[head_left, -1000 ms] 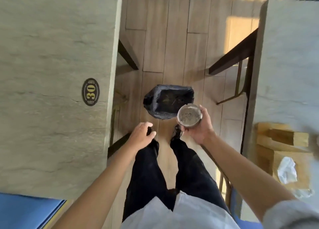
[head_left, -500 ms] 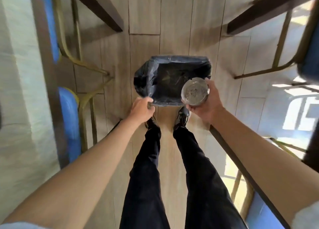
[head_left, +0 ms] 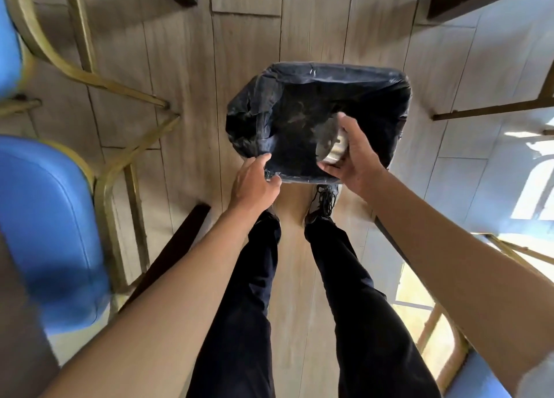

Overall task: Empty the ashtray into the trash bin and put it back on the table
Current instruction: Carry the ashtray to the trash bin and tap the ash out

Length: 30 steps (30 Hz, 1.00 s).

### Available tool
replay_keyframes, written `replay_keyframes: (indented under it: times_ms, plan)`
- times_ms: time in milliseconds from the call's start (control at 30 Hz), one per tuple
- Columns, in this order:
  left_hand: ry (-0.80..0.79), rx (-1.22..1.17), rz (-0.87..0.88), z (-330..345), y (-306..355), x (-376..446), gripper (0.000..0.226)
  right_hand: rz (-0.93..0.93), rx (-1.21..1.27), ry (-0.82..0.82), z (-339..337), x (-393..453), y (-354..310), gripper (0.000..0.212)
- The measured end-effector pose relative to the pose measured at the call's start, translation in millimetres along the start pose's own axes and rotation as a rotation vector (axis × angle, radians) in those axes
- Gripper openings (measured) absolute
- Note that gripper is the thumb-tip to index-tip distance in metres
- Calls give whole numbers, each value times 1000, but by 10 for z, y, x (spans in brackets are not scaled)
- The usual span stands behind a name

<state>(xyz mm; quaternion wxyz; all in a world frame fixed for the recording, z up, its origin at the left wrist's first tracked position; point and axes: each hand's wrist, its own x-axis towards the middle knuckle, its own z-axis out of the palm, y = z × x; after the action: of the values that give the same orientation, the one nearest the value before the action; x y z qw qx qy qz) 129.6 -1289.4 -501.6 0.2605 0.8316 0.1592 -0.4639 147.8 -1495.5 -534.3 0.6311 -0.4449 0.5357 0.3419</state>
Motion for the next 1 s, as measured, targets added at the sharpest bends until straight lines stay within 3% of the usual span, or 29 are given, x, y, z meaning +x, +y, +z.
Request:
replay_keyframes:
  times_ms: [233,400,600,767,833,933,1000]
  plan:
    - [-76,-30,4,-78,-20,45,58,-40,-79,177,170,35,-51,48]
    - [-68,-71,-28,-58,0,58,58,-66,-147,207,135,47,-123,65]
    - [-72,-102,-31,-27,1,51,60,-109,-198,212,60,64,-158,65]
    - [-81,-120,-37,-46,11,61,60,-309,-478,358,-9,102,-114,90]
    - [-83,-124,-36,-51,19,54,60,-422,-710,371,-10,66,-53,91]
    - [-82,-128,-43,-59,27,51,60,-513,-756,408,-7,24,-10,92]
    - [-79,-126,-48,-70,29,49,60,-514,-848,343,18,2,20,90]
